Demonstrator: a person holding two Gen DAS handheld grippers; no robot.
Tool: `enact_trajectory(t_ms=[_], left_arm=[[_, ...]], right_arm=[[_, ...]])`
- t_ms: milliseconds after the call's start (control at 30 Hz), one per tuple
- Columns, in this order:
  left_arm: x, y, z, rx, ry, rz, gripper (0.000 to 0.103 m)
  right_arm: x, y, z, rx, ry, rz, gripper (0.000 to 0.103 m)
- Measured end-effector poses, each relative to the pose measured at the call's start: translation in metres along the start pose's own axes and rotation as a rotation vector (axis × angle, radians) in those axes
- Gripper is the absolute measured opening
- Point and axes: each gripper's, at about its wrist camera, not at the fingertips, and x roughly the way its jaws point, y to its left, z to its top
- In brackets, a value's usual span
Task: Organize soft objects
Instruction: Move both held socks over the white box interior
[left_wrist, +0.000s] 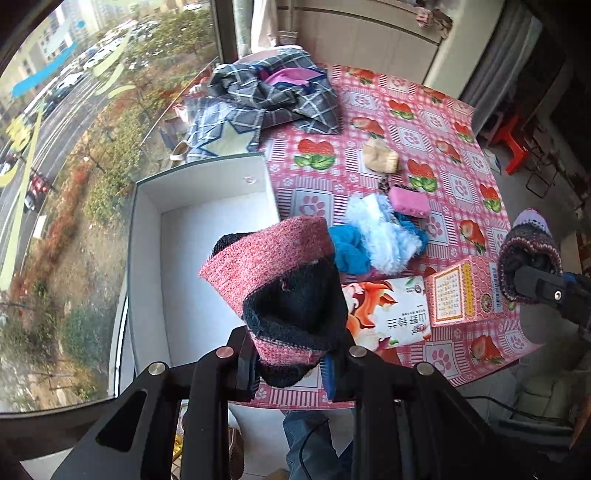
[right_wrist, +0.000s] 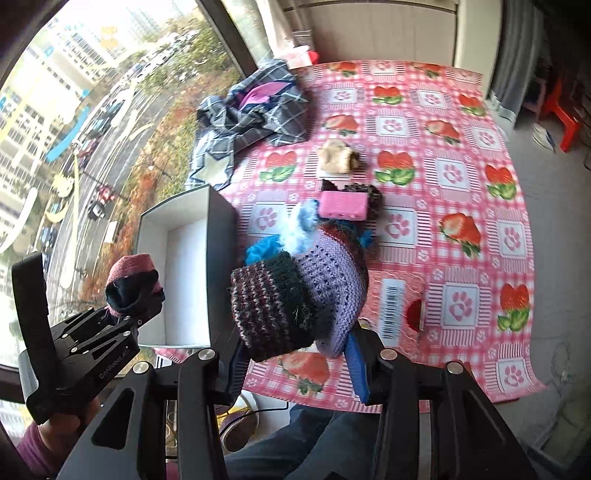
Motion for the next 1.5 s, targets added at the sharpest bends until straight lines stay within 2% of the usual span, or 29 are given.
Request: enact_trajectory(t_ms=[300, 600, 1133, 1500], left_arm=[[-0.010, 0.065, -0.018, -0.199, -0.003, 0.073, 0.028], [-0.012, 0.091, -0.028, -0.287, 0.004, 0.101, 0.028], [0.021, 0.092, -0.026, -0.275, 0.100, 0.101, 0.028], [0.043, 0.097, -0.022, -0.306, 0.157, 0.118, 0.028]], right_arm=[[0.040, 0.084, 0.016, -0.224, 0.098, 0.084, 0.046], [0.057, 0.124, 0.019, -0.334, 0.157, 0.119, 0.046], [0.087, 0.126, 0.025, -0.302, 0.231, 0.129, 0.046], [0.112, 0.124, 0.030, -0.269, 0.277, 0.145, 0.046]])
